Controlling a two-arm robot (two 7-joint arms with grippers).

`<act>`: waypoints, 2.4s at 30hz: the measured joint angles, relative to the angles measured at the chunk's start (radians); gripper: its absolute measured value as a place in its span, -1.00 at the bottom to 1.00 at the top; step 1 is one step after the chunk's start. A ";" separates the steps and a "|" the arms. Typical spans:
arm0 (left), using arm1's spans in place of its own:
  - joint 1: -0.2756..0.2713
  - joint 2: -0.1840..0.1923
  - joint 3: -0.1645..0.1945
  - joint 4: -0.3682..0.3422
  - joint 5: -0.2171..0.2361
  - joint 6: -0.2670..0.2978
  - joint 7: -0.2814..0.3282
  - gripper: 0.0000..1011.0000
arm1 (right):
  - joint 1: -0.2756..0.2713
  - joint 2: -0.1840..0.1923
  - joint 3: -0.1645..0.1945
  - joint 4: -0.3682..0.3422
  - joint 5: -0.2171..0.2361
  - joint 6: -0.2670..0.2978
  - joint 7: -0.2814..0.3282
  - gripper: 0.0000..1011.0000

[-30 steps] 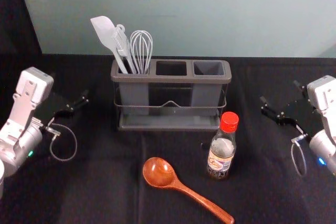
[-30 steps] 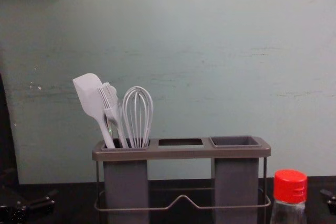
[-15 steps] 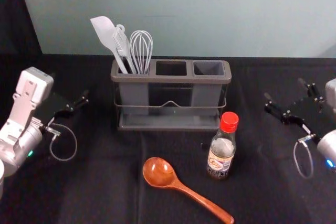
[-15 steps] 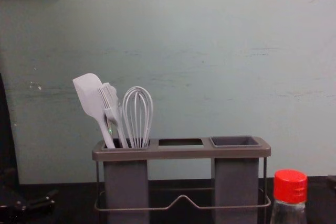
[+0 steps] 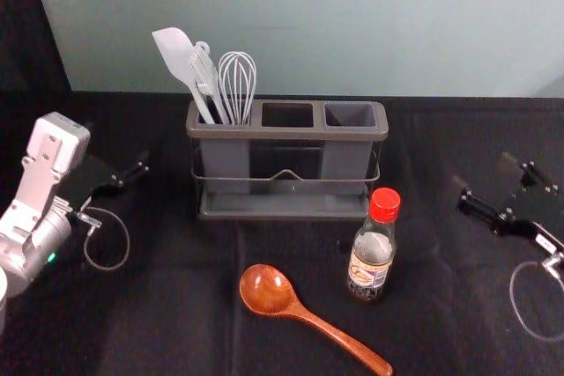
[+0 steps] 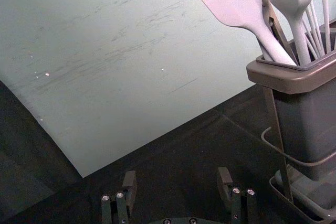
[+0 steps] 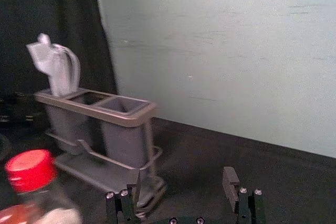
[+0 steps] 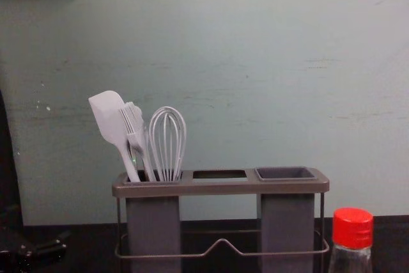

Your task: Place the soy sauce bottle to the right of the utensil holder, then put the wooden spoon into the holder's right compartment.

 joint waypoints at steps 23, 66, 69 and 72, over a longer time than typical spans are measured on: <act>0.000 0.000 0.000 0.000 0.000 0.000 0.000 0.99 | -0.057 0.052 -0.013 -0.058 -0.010 -0.070 0.333 0.98; 0.000 0.000 0.000 0.000 0.000 0.000 0.000 0.99 | 0.138 -0.083 -0.135 0.022 -0.130 0.034 0.287 0.98; 0.000 0.000 0.000 0.000 0.000 0.000 0.000 0.99 | 0.138 -0.083 -0.134 0.022 -0.129 0.034 0.287 0.97; 0.000 0.000 0.000 0.000 0.000 0.000 0.000 0.99 | 0.137 -0.082 -0.133 0.022 -0.129 0.034 0.286 0.87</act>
